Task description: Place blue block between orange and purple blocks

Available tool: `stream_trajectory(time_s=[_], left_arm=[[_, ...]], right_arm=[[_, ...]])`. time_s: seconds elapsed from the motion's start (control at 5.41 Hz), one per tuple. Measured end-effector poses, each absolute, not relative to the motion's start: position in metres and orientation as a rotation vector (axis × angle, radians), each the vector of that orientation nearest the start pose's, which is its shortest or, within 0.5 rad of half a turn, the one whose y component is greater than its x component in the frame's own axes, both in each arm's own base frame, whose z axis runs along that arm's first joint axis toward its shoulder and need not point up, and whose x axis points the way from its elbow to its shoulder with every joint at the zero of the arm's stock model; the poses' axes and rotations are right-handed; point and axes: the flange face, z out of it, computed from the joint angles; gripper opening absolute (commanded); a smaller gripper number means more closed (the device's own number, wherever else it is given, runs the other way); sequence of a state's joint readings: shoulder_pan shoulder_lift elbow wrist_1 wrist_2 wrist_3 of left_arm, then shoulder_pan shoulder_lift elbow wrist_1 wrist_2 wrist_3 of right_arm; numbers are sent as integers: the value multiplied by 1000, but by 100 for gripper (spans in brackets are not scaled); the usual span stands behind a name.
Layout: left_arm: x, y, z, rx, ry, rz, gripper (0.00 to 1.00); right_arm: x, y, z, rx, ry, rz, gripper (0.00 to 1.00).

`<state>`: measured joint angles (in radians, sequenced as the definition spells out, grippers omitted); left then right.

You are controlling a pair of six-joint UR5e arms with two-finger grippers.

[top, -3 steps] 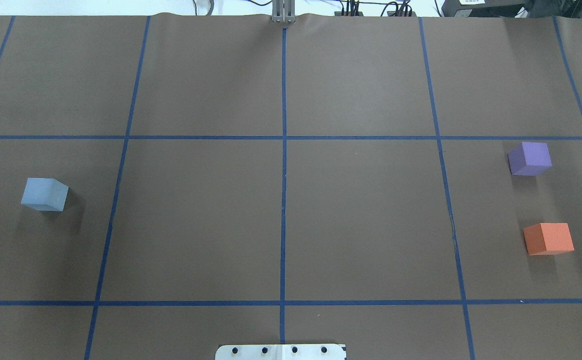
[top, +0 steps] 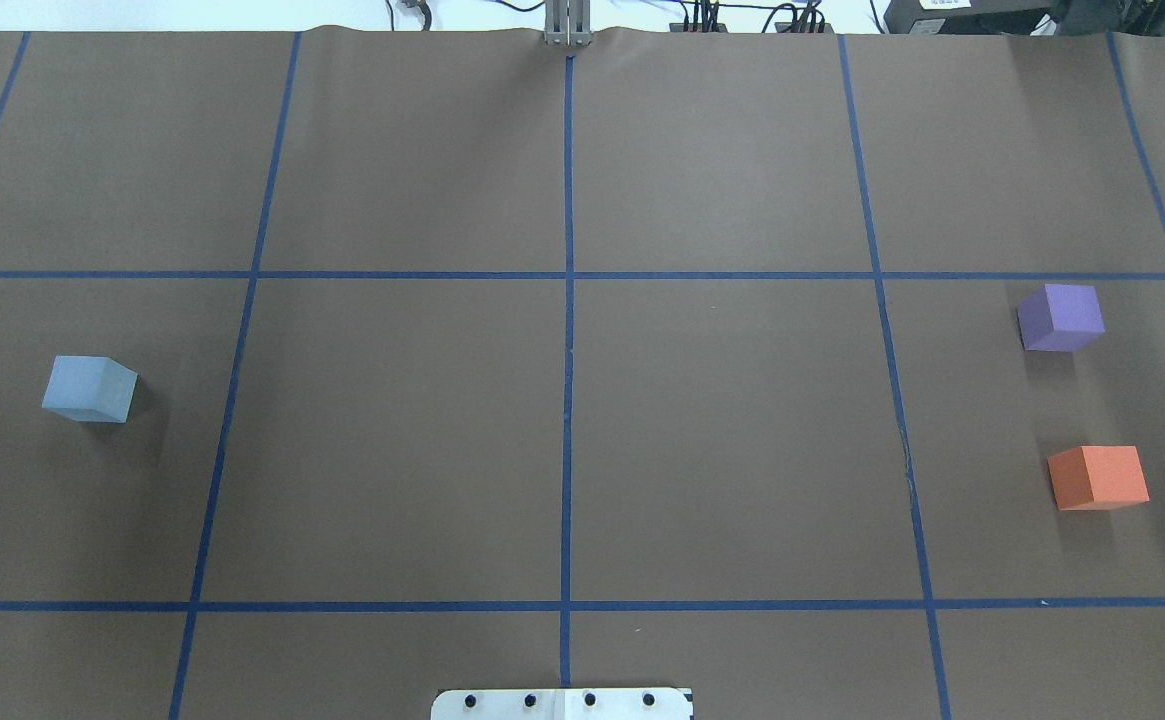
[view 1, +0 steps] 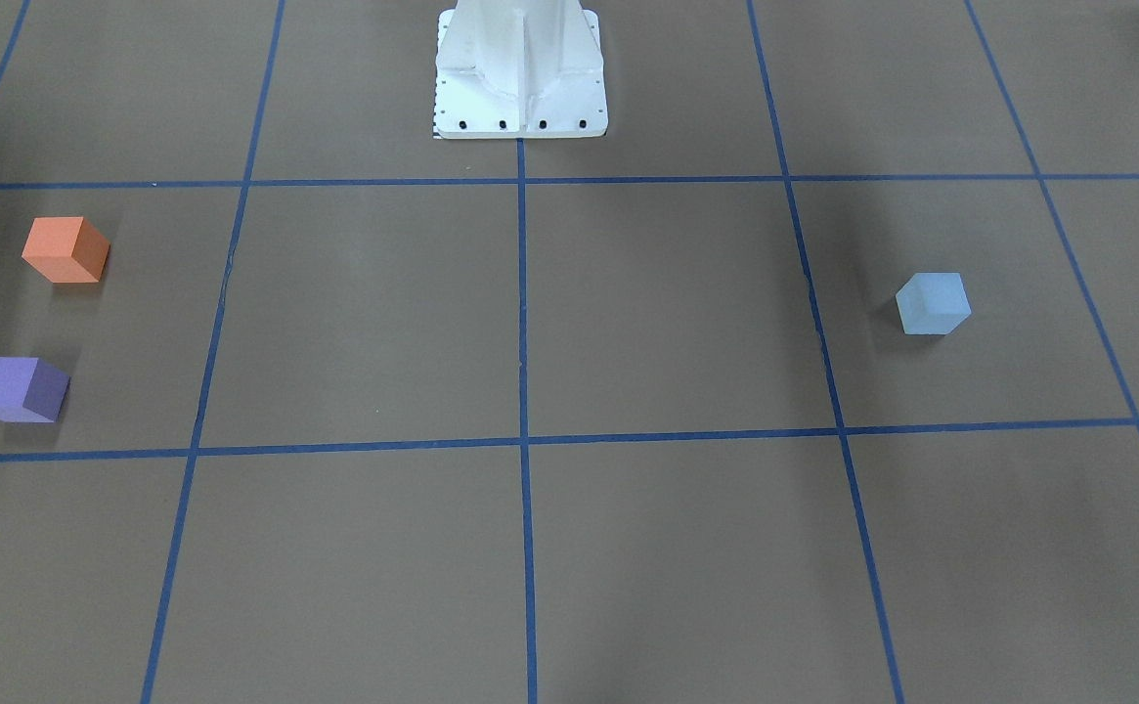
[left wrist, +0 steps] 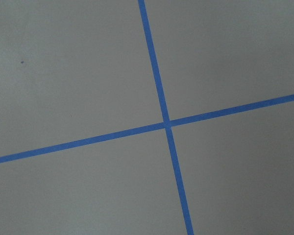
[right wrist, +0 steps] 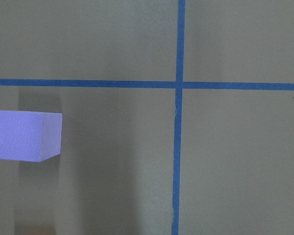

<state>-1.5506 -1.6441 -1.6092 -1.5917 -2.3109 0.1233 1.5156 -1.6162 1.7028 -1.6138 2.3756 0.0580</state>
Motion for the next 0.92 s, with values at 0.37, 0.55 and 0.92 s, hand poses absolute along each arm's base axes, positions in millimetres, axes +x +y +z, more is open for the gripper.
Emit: stream_trajectory(time_s=[0.37,0.55,0.92], left_arm=[[-29,-533,560,201,742,232,100],[-5,-529,543,188,769,206,100],[41,-521,512,158,831,182,100]], right_arm=[[35,-477,615,1,-808,-17,100],[35,-478,614,3,-808,-18,100],[35,-479,613,5,-807,-19,100]])
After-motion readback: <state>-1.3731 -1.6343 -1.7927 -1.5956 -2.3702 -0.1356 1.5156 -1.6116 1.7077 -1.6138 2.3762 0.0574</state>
